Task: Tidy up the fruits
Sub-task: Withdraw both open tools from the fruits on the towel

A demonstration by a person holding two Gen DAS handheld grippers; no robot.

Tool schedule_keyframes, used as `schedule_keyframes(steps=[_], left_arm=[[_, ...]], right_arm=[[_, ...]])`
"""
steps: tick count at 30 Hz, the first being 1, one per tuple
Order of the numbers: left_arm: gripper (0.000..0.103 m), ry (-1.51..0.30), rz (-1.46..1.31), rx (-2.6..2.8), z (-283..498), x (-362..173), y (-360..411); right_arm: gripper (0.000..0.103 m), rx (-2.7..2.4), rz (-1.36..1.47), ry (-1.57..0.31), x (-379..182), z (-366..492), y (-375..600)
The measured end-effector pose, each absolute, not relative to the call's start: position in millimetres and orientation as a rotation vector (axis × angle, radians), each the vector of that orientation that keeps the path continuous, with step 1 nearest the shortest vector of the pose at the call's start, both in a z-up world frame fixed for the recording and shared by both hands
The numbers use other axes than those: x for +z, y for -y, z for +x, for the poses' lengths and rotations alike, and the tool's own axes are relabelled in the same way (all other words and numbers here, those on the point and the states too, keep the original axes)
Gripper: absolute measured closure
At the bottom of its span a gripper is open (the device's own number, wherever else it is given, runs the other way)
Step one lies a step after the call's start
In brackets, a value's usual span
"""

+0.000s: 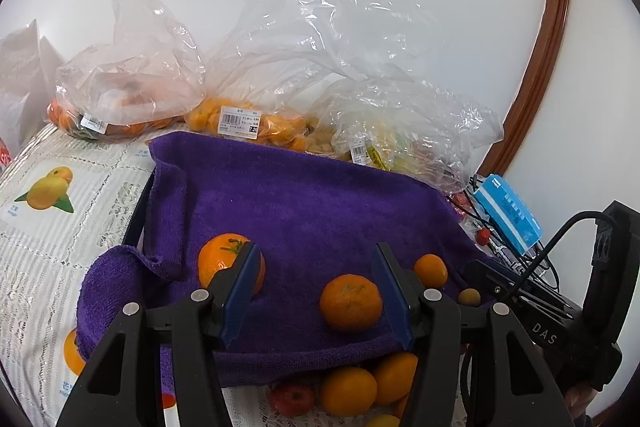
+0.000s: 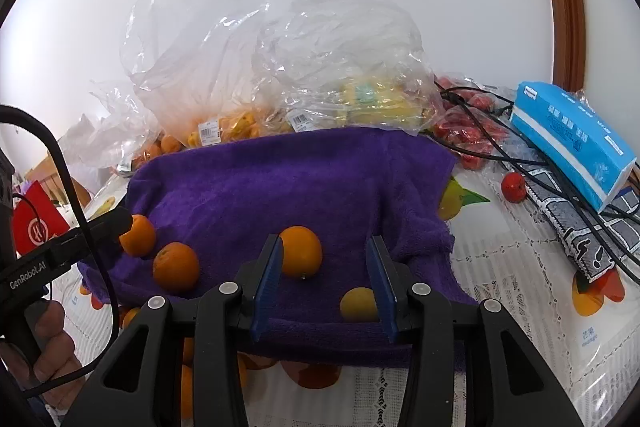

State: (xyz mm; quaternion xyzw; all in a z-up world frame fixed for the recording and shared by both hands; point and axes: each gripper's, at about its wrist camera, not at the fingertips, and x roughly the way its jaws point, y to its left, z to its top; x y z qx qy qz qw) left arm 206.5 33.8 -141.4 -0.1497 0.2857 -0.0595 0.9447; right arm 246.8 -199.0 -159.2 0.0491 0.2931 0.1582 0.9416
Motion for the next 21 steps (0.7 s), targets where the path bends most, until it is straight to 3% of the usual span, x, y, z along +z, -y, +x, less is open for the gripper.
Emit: schedule_keyframes(steps=[21], left_arm=[[0.047, -0.562, -0.303, -0.120, 197, -135, -36]], right_arm=[[0.059, 0.373, 0.104, -0.574, -155, 236, 195]])
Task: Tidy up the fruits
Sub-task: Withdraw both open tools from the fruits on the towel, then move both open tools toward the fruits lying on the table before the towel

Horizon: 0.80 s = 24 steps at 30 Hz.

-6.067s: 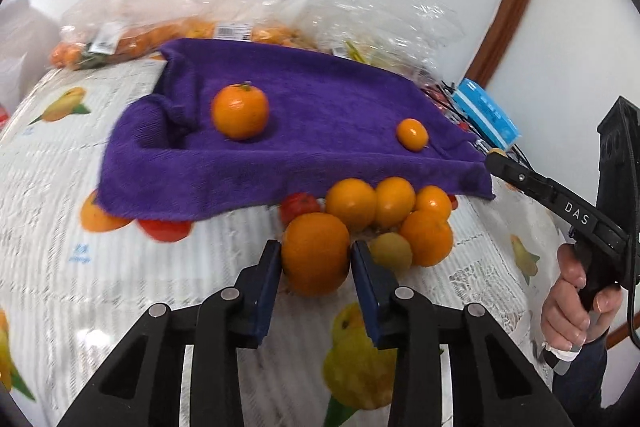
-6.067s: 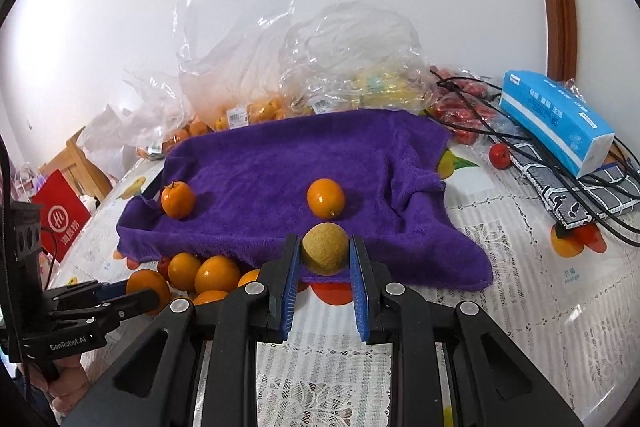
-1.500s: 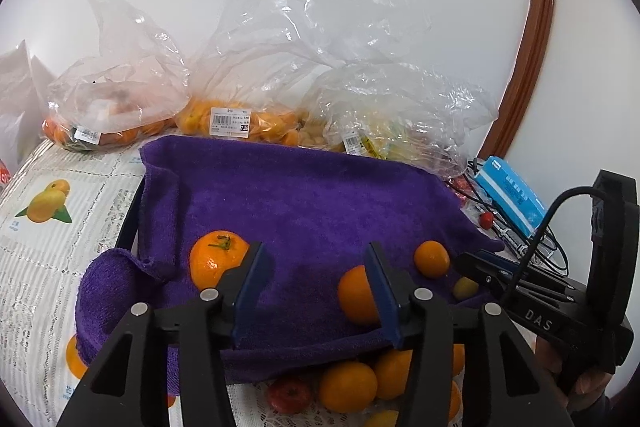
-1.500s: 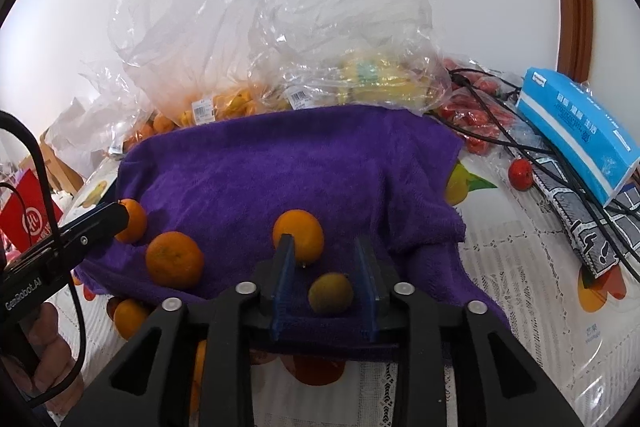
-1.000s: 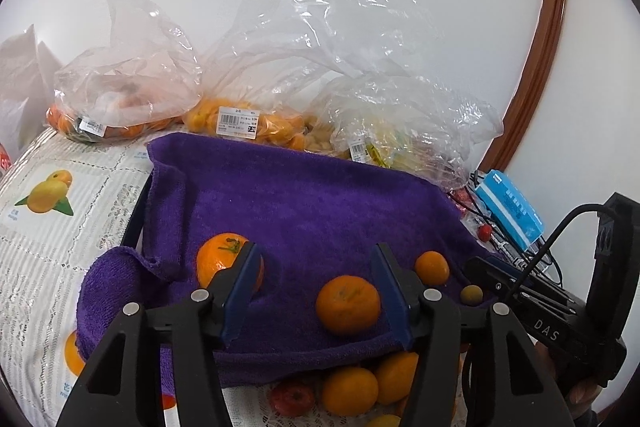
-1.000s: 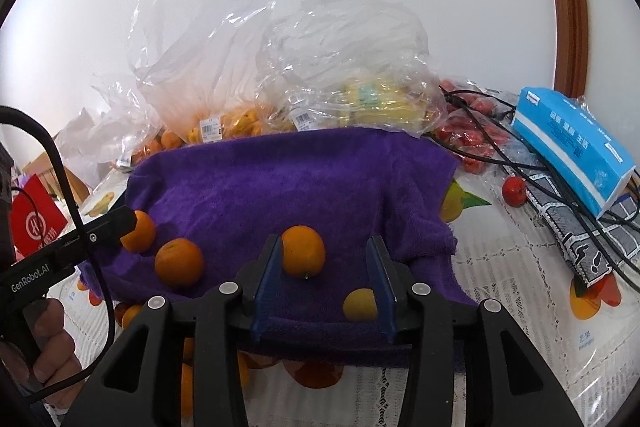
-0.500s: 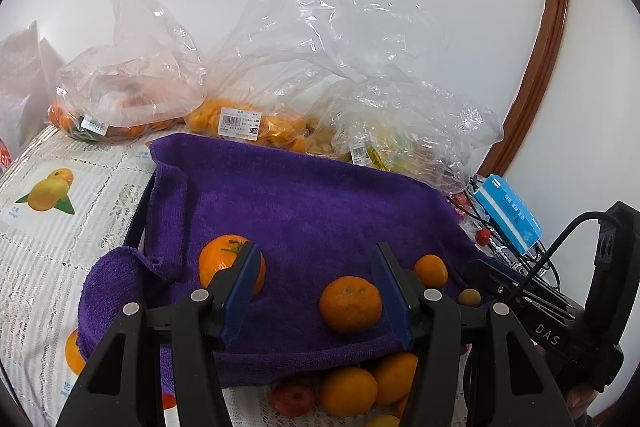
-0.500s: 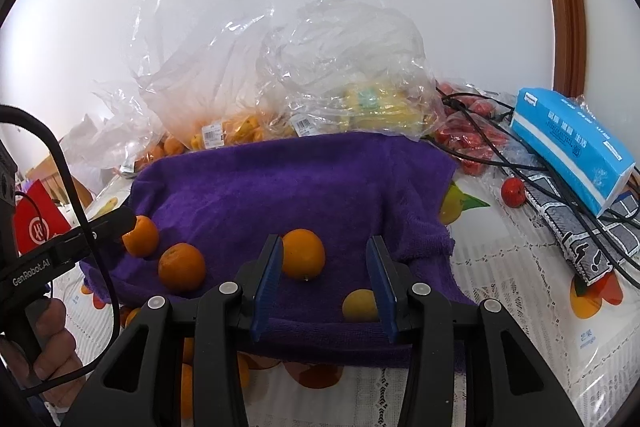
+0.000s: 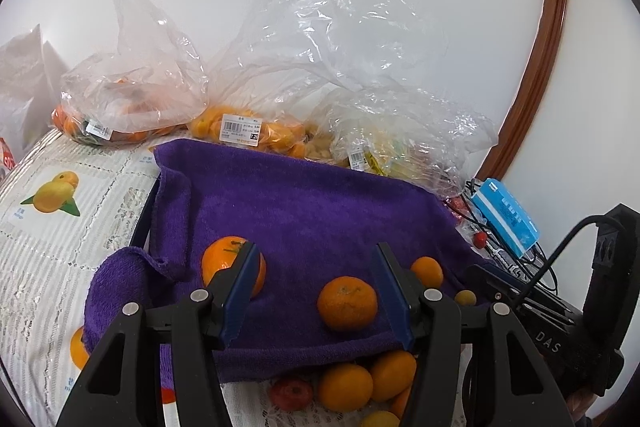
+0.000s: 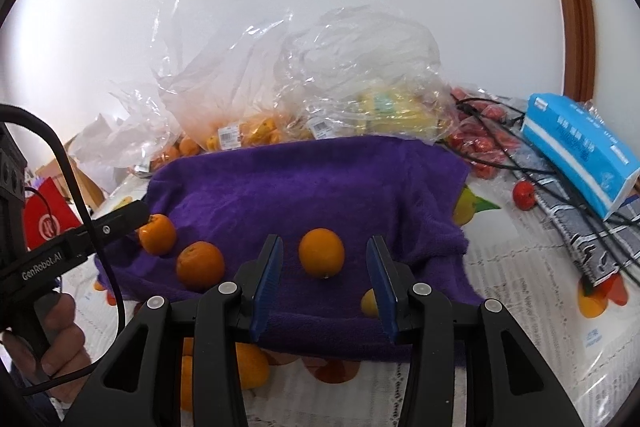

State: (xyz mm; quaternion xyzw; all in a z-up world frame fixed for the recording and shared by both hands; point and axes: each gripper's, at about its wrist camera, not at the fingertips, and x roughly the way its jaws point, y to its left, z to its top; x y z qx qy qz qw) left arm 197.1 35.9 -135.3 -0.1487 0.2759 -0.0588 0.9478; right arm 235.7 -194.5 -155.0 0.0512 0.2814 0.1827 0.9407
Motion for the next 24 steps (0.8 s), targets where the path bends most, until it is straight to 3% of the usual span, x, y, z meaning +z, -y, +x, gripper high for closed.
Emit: schedule_keyframes(steps=[5, 8, 24], left_arm=[[0.046, -0.556, -0.292, -0.146, 183, -120, -34], [0.040, -0.558, -0.267, -0.185, 170, -112, -32], [0.038, -0.655, -0.188, -0.183, 121, -119, -63]], right_arm=[[0.059, 0.350, 0.121, -0.589, -153, 224, 195], [0.059, 0.319, 0.139, -0.598, -154, 206, 197], [0.059, 0.239, 0.075, -0.700, -163, 156, 164]])
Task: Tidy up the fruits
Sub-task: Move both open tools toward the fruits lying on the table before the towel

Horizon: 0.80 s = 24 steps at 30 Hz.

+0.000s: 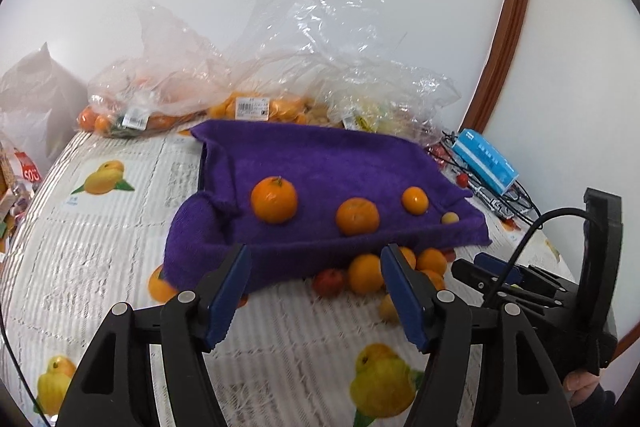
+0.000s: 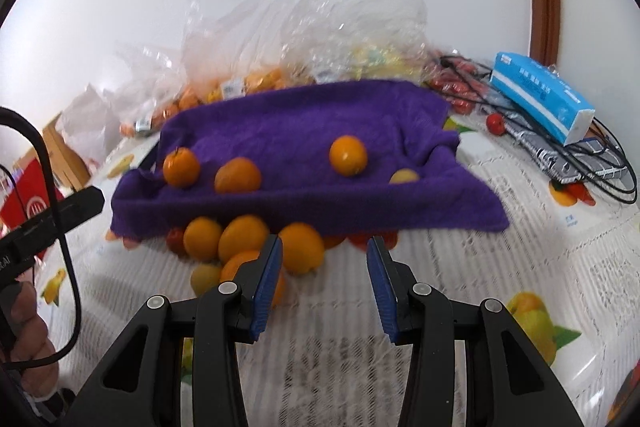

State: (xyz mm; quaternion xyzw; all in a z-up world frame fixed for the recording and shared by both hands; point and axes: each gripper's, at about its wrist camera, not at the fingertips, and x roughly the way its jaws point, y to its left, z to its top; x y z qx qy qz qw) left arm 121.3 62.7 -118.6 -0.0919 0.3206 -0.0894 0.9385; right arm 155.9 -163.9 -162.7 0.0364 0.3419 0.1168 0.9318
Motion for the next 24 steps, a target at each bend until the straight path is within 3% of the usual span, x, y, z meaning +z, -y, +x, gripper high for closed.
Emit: schedule_keyframes(steps=[24], left_arm=[[0.038, -0.682, -0.280, -0.154, 115, -119, -101]], right_arm=[[0.054, 0.182, 0.123, -0.742, -171, 161, 153]])
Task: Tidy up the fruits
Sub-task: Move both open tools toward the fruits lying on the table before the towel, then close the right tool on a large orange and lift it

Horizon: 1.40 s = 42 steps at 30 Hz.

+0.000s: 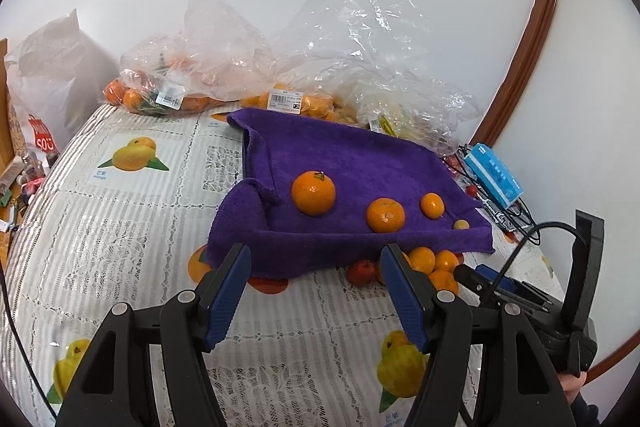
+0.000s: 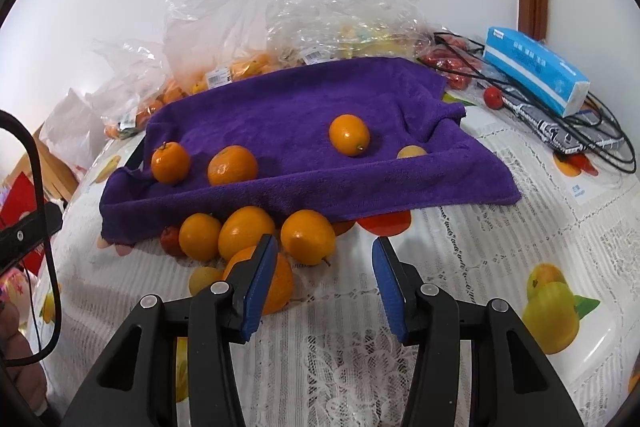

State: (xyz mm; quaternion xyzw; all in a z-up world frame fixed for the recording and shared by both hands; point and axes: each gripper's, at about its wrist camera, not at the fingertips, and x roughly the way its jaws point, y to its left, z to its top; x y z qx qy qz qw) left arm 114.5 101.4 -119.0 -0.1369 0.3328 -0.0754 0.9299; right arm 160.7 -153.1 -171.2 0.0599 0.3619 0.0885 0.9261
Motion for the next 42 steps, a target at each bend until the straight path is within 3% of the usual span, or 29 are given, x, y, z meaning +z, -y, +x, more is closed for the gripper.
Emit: schedule_keyframes(steps=[7, 16, 19, 25, 27, 29, 42], left_arm=[[0.038, -0.681, -0.283, -0.171, 113, -118, -100], [0.038, -0.689, -0.291, -0.177, 114, -119, -101], [0.038, -0.691, -0.286, -0.178, 114, -120, -100], [0.038, -0.698, -0.281, -0.167, 115, -122, -100], [0.038, -0.703, -0.282, -0.157, 116, -124, -102], [0.038, -0.712, -0.284, -0.144, 118, -126, -104], [0.038, -0.791, -0.290, -0.102, 120, -144, -112]], right_arm=[[0.054, 0.219, 0.095, -0.741, -167, 153, 146], [0.049, 0.272, 0.106, -0.756, -167, 154, 139], [0.041, 0.310, 0.095, -0.768, -168, 153, 131], [0.041, 0.296, -0.013, -0.790, -180, 153, 109], [0.045, 0.283, -0.022, -0.793, -184, 155, 106], [0.062, 0.284, -0.014, -0.795, -186, 157, 104], [0.063, 0.253, 0.001, -0.772, -182, 142, 120]])
